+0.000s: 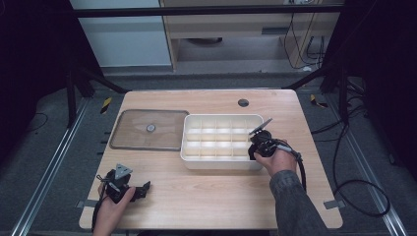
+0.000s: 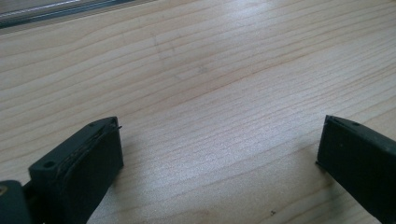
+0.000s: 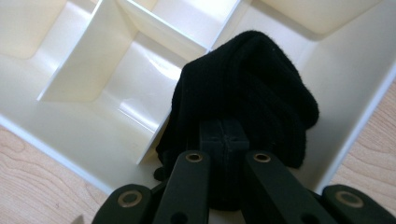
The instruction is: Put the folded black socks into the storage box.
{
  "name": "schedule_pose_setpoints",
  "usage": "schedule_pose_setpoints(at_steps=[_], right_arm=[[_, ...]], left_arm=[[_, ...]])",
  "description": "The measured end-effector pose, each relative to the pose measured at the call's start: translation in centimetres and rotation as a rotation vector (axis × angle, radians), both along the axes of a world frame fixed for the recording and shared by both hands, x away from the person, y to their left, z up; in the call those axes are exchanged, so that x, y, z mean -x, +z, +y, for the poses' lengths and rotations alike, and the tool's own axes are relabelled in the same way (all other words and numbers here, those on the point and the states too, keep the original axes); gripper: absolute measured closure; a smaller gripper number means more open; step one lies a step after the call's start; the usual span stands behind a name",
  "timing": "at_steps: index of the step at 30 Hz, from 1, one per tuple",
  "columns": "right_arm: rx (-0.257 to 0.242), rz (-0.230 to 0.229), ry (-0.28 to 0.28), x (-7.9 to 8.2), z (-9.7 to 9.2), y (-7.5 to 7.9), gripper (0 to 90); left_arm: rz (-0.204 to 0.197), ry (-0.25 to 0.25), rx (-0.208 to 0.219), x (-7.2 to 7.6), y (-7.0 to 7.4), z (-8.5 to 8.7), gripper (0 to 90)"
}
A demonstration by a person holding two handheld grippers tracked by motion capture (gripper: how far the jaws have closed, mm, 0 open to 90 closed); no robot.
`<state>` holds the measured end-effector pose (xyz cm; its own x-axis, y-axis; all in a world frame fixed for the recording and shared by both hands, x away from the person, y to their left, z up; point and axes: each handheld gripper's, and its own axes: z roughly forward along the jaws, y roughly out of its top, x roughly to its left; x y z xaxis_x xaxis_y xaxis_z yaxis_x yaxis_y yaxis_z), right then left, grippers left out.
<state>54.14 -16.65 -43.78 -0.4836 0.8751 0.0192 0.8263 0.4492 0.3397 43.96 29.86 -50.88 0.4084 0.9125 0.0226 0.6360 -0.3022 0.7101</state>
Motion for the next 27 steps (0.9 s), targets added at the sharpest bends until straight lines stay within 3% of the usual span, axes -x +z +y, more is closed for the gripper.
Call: schedule_pose_setpoints(at_steps=[15,20,27], right_arm=[[-0.005,-0.046,0.023,0.9,-0.5,1.6,90.0],[-0.025,-0.087,0.023,1.3,-1.3,3.1,90.0],[-0.09,-0.169,0.027,1.8,-1.8,5.0,90.0]], left_arm=[[0.0,-0.001,0.001,0.0,0.0,0.0,0.0],[0.0,-0.002,0.001,0.0,0.0,0.0,0.0],[0.0,-0.001,0.002,0.0,0.0,0.0,0.0]])
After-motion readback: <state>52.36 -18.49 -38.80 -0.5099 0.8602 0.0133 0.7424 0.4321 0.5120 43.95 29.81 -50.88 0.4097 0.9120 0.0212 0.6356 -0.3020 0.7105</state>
